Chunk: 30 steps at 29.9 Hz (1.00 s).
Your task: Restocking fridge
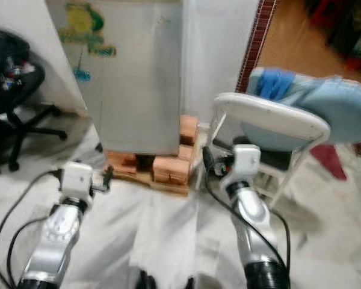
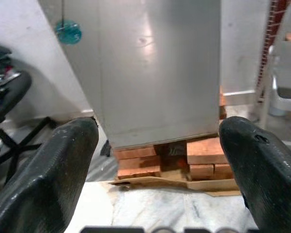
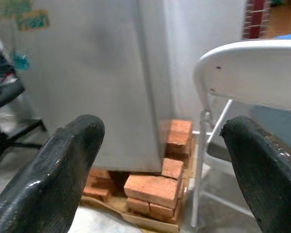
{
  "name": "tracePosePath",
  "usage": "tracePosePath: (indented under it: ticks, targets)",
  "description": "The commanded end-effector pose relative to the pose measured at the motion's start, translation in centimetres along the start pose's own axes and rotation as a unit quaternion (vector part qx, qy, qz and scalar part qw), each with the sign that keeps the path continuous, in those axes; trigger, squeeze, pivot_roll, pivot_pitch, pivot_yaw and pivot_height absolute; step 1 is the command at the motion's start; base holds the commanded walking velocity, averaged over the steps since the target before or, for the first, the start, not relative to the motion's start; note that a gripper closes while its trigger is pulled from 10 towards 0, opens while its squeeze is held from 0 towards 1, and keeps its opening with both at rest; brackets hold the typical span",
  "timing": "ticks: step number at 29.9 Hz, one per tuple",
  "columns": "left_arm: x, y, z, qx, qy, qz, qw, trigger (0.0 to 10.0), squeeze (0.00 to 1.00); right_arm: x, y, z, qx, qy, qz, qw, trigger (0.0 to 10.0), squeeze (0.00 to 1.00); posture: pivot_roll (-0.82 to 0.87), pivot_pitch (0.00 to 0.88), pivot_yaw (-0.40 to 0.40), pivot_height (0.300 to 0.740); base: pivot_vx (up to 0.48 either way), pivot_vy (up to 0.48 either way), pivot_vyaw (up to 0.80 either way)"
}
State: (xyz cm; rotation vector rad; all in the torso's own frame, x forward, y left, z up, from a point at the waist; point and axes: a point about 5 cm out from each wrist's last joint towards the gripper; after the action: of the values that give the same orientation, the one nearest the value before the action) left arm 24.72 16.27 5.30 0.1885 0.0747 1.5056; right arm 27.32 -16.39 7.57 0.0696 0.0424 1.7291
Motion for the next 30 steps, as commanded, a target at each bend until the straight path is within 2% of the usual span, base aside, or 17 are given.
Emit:
tracePosePath:
  ticks: [1, 4, 6, 7, 12, 18, 30]
  targets:
    - [0.7, -0.2, 0.5, -0.008, -0.012, 0.008, 1.000, 10.0, 0.00, 0.5, -0.3, 0.6, -0.012, 0.000, 0.007, 1.000, 10.0, 0.00, 0.01, 0.000, -0.001, 0.740, 0.000, 0.469, 0.00]
    - [0.7, -0.5, 0.8, -0.012, -0.013, 0.009, 1.000, 10.0, 0.00, 0.5, -0.4, 0.6, -0.016, 0.002, -0.001, 1.000, 10.0, 0.00, 0.01, 0.000, -0.001, 0.740, 0.000, 0.469, 0.00]
    - [-0.4, -0.2, -0.2, -0.004, 0.013, -0.015, 1.000, 10.0, 0.00, -1.5, 0.1, -0.5, -0.003, 0.022, -0.055, 0.998, 10.0, 0.00, -0.04, 0.000, 0.014, 0.740, 0.000, 0.480, 0.00]
    - [-0.5, -0.1, -0.5, 0.002, 0.020, -0.013, 1.000, 10.0, 0.00, -1.7, 0.3, -0.7, 0.001, 0.022, -0.061, 0.998, 10.0, 0.00, -0.04, 0.000, 0.014, 0.740, 0.000, 0.480, 0.00]
    - [0.0, 0.0, -0.7, -0.001, 0.030, 0.000, 1.000, 10.0, 0.00, -1.6, 0.7, -1.2, 0.008, 0.021, -0.059, 0.998, 10.0, 0.00, -0.04, 0.000, 0.017, 0.740, 0.000, 0.477, 0.00]
    - [0.3, -0.4, 0.4, -0.038, 0.027, -0.002, 0.999, 10.0, 0.00, -1.6, 0.3, -0.8, -0.008, 0.031, -0.063, 0.997, 10.0, 0.00, -0.04, 0.000, 0.018, 0.740, 0.000, 0.000, 0.00]
    - [0.1, -0.6, 0.7, -0.047, 0.029, -0.009, 0.998, 10.0, 0.00, -1.7, 0.4, -1.1, -0.009, 0.038, -0.068, 0.997, 10.0, 0.00, -0.04, 0.000, 0.024, 0.740, 0.000, 0.000, 0.00]
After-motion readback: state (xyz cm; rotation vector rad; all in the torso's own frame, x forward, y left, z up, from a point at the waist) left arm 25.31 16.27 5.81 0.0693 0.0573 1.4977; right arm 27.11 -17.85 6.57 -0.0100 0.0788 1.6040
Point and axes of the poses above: a point about 5 cm out from each wrist's last joint towards the gripper, its own y axis pointing back from the gripper into the wrist, its own z axis along the axis of the wrist's last joint, x = y × z, and after that the axes turned 9 degrees about y, right-handed
